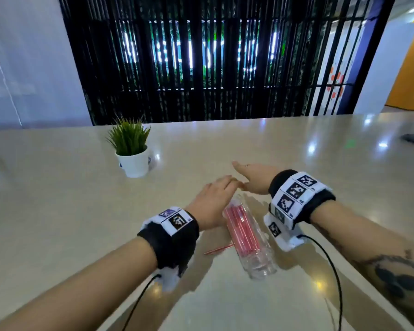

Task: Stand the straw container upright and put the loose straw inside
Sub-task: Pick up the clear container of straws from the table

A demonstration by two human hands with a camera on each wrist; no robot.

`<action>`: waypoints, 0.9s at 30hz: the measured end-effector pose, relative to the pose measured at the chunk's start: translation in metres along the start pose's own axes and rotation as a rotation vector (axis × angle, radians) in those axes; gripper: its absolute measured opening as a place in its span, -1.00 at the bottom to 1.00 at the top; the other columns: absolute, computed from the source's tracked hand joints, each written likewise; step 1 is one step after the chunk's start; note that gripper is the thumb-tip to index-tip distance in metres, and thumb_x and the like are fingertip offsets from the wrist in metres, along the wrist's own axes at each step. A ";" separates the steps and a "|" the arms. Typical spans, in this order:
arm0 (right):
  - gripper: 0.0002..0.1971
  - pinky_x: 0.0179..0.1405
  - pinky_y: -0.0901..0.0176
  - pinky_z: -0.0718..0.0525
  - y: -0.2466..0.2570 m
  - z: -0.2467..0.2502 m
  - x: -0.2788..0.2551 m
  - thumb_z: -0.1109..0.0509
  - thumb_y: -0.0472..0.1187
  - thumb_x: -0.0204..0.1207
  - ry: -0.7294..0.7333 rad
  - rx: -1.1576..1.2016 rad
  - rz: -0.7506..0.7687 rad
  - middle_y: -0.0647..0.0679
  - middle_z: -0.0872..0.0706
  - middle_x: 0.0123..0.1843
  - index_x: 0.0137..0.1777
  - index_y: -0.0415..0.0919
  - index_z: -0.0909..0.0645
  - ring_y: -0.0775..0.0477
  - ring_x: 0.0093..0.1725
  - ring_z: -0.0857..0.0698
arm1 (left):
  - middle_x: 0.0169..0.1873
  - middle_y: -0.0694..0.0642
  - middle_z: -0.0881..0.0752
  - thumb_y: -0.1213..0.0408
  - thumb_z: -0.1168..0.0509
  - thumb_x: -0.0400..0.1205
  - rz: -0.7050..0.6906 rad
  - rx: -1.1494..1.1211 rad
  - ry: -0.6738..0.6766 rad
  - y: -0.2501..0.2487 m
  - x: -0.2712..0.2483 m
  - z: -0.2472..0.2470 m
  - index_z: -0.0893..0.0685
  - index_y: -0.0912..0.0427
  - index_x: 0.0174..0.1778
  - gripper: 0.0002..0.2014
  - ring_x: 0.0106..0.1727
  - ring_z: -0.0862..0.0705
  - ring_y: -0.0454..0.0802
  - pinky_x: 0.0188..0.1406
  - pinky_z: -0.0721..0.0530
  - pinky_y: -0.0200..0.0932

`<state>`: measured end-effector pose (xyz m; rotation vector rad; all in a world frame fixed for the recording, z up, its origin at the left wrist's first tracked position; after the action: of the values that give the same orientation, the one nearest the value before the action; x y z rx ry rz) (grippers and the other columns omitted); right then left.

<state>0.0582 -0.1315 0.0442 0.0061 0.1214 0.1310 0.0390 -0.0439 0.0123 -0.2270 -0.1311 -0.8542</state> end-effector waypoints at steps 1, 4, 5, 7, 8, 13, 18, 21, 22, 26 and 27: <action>-0.46 0.38 -0.04 -0.53 0.001 -0.010 0.000 -0.21 -0.20 0.62 0.068 -0.016 -0.001 -0.26 -0.50 0.51 0.58 -0.23 -0.19 -0.22 0.37 -0.57 | 0.37 0.19 -0.43 0.33 -0.38 0.35 -0.012 0.005 0.030 -0.006 0.001 -0.005 -0.35 0.20 0.37 -0.35 0.39 -0.39 0.14 0.30 -0.43 0.04; -0.70 0.25 0.02 -0.58 0.005 -0.034 -0.009 -0.31 -0.25 0.55 0.232 -0.086 -0.016 -0.23 -0.68 0.31 0.26 -0.28 -0.55 -0.16 0.10 -0.63 | 0.30 0.20 -0.47 0.38 -0.36 0.38 -0.009 0.153 0.121 -0.013 0.003 -0.014 -0.36 0.23 0.34 -0.41 0.30 -0.44 0.15 0.18 -0.42 -0.01; -0.66 0.24 0.03 -0.59 0.004 -0.040 -0.011 -0.34 -0.23 0.53 0.279 -0.103 -0.017 -0.22 -0.69 0.30 0.28 -0.31 -0.56 -0.18 0.15 -0.65 | 0.30 0.20 -0.46 0.40 -0.36 0.39 0.003 0.191 0.175 -0.012 0.004 -0.016 -0.35 0.22 0.36 -0.40 0.30 -0.43 0.14 0.19 -0.42 -0.01; -0.60 0.24 0.06 -0.58 0.002 -0.046 -0.020 -0.32 -0.20 0.56 0.317 -0.151 -0.012 -0.22 -0.67 0.33 0.37 -0.34 -0.53 -0.20 0.28 -0.64 | 0.35 0.18 -0.44 0.45 -0.36 0.39 -0.001 0.243 0.228 -0.010 0.008 -0.020 -0.33 0.18 0.39 -0.37 0.37 -0.39 0.13 0.28 -0.42 0.02; -0.60 0.23 0.12 -0.58 0.002 -0.047 -0.026 -0.27 -0.21 0.59 0.332 -0.193 -0.011 -0.22 -0.65 0.36 0.40 -0.34 -0.50 -0.20 0.30 -0.63 | 0.42 0.17 -0.40 0.46 -0.35 0.40 -0.023 0.284 0.244 -0.009 0.010 -0.022 -0.30 0.16 0.43 -0.33 0.44 -0.34 0.12 0.35 -0.39 0.05; -0.61 -0.55 0.37 -0.33 -0.003 -0.059 -0.039 -0.13 -0.30 0.64 0.392 -0.238 -0.024 -0.22 -0.64 0.33 0.44 -0.33 -0.45 -0.04 -0.35 -0.46 | 0.64 0.11 -0.01 0.44 -0.40 0.42 -0.107 0.436 0.496 -0.014 0.020 -0.039 -0.06 0.11 0.58 -0.13 0.64 0.09 0.10 0.55 -0.04 0.30; -0.63 -0.51 0.36 -0.31 -0.015 -0.063 -0.041 -0.15 -0.38 0.61 0.419 -0.182 -0.070 -0.13 -0.54 0.02 0.39 -0.35 -0.51 -0.01 -0.39 -0.44 | 0.59 0.12 -0.21 0.24 -0.51 0.34 -0.164 0.397 0.567 -0.022 0.023 -0.056 -0.14 0.07 0.56 -0.08 0.62 -0.03 0.08 0.47 -0.01 0.47; -0.64 -0.44 0.30 -0.44 -0.027 -0.059 -0.041 -0.16 -0.39 0.60 0.396 -0.091 -0.125 -0.20 -0.69 0.18 0.37 -0.36 -0.55 -0.04 -0.30 -0.53 | 0.46 0.14 -0.38 0.17 -0.51 0.33 -0.221 0.415 0.504 -0.023 0.025 -0.063 -0.25 -0.03 0.50 -0.17 0.54 -0.22 0.11 0.43 -0.09 0.47; -0.64 -0.34 0.24 -0.54 -0.031 -0.058 -0.041 -0.15 -0.39 0.60 0.388 -0.071 -0.141 -0.21 -0.70 0.20 0.36 -0.35 -0.55 -0.04 -0.27 -0.58 | 0.43 0.13 -0.42 0.14 -0.50 0.33 -0.228 0.411 0.480 -0.022 0.026 -0.063 -0.28 -0.05 0.48 -0.20 0.51 -0.27 0.12 0.43 -0.11 0.45; -0.61 0.06 0.14 -0.64 -0.045 -0.051 -0.042 -0.21 -0.43 0.54 0.362 0.042 -0.170 -0.19 -0.68 0.33 0.36 -0.30 -0.59 -0.11 0.07 -0.65 | 0.29 0.05 -0.55 -0.04 -0.53 0.23 -0.161 0.289 0.385 -0.016 0.030 -0.055 -0.42 -0.01 0.36 -0.23 0.39 -0.42 0.06 0.38 -0.25 0.28; -0.61 0.10 0.10 -0.67 -0.050 -0.047 -0.041 -0.22 -0.44 0.52 0.349 0.119 -0.172 -0.17 -0.70 0.29 0.33 -0.29 -0.61 -0.12 0.11 -0.67 | 0.25 0.04 -0.58 -0.06 -0.53 0.22 -0.115 0.197 0.341 -0.012 0.032 -0.050 -0.46 0.01 0.32 -0.25 0.35 -0.46 0.05 0.34 -0.31 0.18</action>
<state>0.0184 -0.1866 0.0014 0.0920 0.4768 -0.0490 0.0519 -0.0872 -0.0277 0.1131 0.0911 -0.9753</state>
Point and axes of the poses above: each hand's wrist, its own x-axis towards the middle knuckle, its own z-axis out of the back of the hand, y = z × x, the point moved 6 cm from there along x, towards the middle knuckle
